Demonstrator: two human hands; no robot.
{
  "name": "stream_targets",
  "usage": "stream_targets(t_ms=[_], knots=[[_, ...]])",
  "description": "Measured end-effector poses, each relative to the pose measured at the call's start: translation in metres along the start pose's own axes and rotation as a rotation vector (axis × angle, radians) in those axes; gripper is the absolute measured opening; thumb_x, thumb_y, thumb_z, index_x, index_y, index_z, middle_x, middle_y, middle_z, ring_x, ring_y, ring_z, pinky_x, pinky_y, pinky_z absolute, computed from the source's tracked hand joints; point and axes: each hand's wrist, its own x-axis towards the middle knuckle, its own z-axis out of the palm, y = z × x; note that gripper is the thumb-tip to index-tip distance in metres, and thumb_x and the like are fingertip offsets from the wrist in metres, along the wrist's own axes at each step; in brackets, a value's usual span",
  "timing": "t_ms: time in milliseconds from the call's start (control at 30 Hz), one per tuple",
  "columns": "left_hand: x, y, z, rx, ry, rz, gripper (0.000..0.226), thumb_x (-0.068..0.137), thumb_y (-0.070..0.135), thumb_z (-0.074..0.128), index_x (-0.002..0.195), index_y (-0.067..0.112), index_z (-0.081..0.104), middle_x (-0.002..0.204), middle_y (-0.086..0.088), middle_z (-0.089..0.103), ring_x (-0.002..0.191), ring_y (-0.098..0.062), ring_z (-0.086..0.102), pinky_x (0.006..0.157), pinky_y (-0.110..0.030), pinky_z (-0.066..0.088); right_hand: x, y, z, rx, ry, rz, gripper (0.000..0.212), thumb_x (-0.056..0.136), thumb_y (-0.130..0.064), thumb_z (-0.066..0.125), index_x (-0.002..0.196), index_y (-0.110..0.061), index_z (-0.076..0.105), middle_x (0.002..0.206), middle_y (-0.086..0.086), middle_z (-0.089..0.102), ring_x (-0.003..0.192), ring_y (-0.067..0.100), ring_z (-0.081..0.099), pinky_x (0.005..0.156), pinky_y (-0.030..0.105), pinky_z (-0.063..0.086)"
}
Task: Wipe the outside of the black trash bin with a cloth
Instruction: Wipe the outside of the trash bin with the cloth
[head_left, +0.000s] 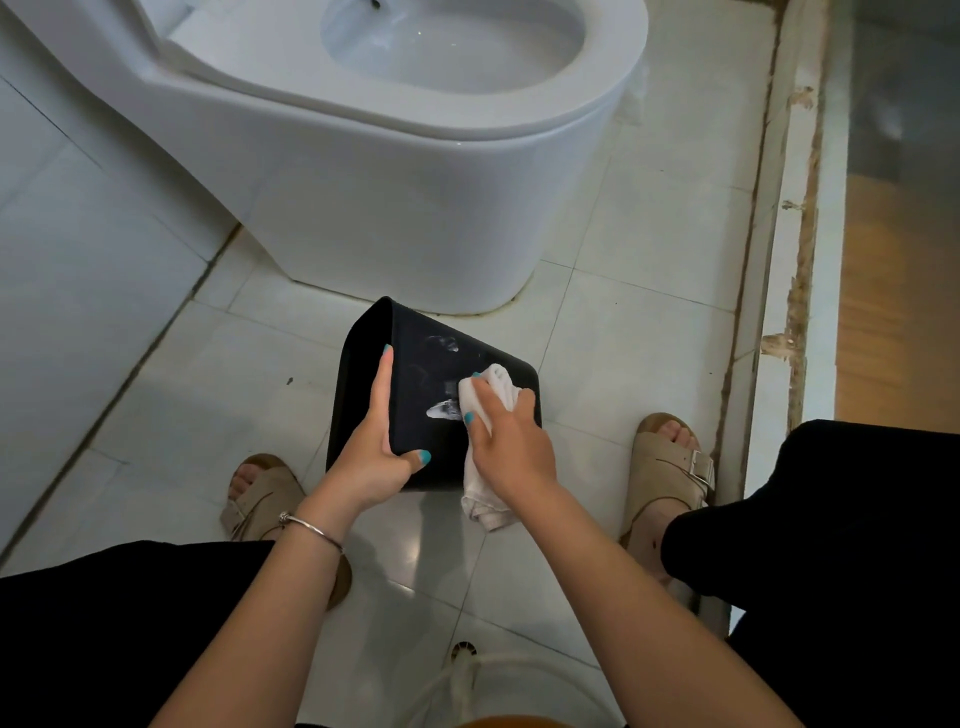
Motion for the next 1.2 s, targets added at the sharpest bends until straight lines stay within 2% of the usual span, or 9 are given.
stream_targets(t_ms=[133,267,400,500,700,833,933,1100,1200], knots=[[-0.001,0.0,-0.003,0.022,0.012,-0.002,0.118,0.083,-0.008,0.066,0.146,0.054,-0.012,0.134,0.01,0.045,0.108,-0.007,0.058,0.08,-0.024,0.054,-0.006,-0.01,-0.001,-0.026,-0.005,-0.092,0.046,0.101,-0.037,0.037,0.145,-0.043,0.025,0.125,0.007,0.03,0.075,0.026,0.052,0.072,0.037,0.051],[-0.001,0.002,-0.003,-0.009,-0.008,0.013,0.115,0.083,-0.01,0.065,0.149,0.05,-0.008,0.135,0.016,0.038,0.107,0.003,0.053,0.073,-0.012,0.051,0.0,0.008,-0.004,0.006,-0.012,-0.024,0.044,0.101,-0.041,0.035,0.143,-0.048,0.025,0.131,0.005,0.029,0.08,0.026,0.052,0.075,0.036,0.05],[-0.002,0.002,-0.003,-0.022,0.0,0.01,0.116,0.083,-0.01,0.066,0.148,0.052,-0.008,0.142,0.014,0.035,0.114,-0.004,0.051,0.074,-0.011,0.051,0.0,0.022,0.0,0.013,-0.032,0.083,0.044,0.102,-0.043,0.032,0.145,-0.046,0.024,0.139,0.005,0.027,0.091,0.029,0.057,0.081,0.037,0.052],[-0.002,0.001,0.001,-0.001,0.003,0.007,0.116,0.084,-0.01,0.065,0.148,0.051,-0.01,0.14,0.013,0.038,0.11,0.001,0.052,0.072,-0.007,0.049,-0.006,0.012,0.002,-0.013,-0.01,0.071,0.047,0.102,-0.041,0.033,0.147,-0.042,0.023,0.138,0.007,0.027,0.089,0.027,0.056,0.08,0.036,0.051],[0.002,-0.005,-0.01,-0.022,0.002,-0.004,0.116,0.083,-0.01,0.065,0.149,0.049,-0.01,0.144,0.005,0.04,0.117,-0.009,0.054,0.086,-0.024,0.052,-0.01,-0.011,0.002,0.001,-0.038,-0.116,0.046,0.101,-0.04,0.036,0.145,-0.046,0.024,0.132,0.005,0.028,0.085,0.027,0.056,0.076,0.04,0.053],[0.001,0.001,-0.008,-0.027,0.002,0.005,0.114,0.083,-0.007,0.068,0.149,0.05,-0.006,0.142,0.009,0.036,0.119,-0.01,0.051,0.078,-0.017,0.052,-0.007,0.006,0.002,0.04,-0.007,-0.062,0.046,0.101,-0.041,0.038,0.144,-0.052,0.025,0.134,0.002,0.028,0.088,0.022,0.053,0.076,0.034,0.05],[-0.002,0.006,-0.003,-0.043,0.011,0.01,0.113,0.084,-0.008,0.066,0.149,0.051,-0.006,0.137,0.012,0.039,0.111,-0.001,0.052,0.073,-0.011,0.051,-0.004,0.014,0.003,0.06,0.024,-0.012,0.045,0.101,-0.041,0.039,0.143,-0.052,0.028,0.133,0.001,0.03,0.084,0.016,0.045,0.07,0.026,0.04],[-0.003,0.011,0.006,0.021,0.025,0.013,0.116,0.085,-0.007,0.065,0.144,0.058,-0.011,0.139,0.008,0.043,0.115,-0.009,0.056,0.087,-0.025,0.054,-0.013,0.006,0.005,0.048,0.052,-0.011,0.047,0.101,-0.039,0.039,0.145,-0.047,0.026,0.13,0.003,0.03,0.081,0.018,0.046,0.07,0.027,0.043],[-0.001,0.009,0.006,0.041,0.034,0.005,0.116,0.085,-0.005,0.065,0.146,0.054,-0.013,0.138,0.007,0.043,0.113,-0.007,0.055,0.09,-0.026,0.053,-0.017,-0.006,0.002,0.045,0.031,-0.086,0.046,0.1,-0.04,0.039,0.145,-0.046,0.028,0.127,0.003,0.03,0.078,0.019,0.046,0.069,0.03,0.045]])
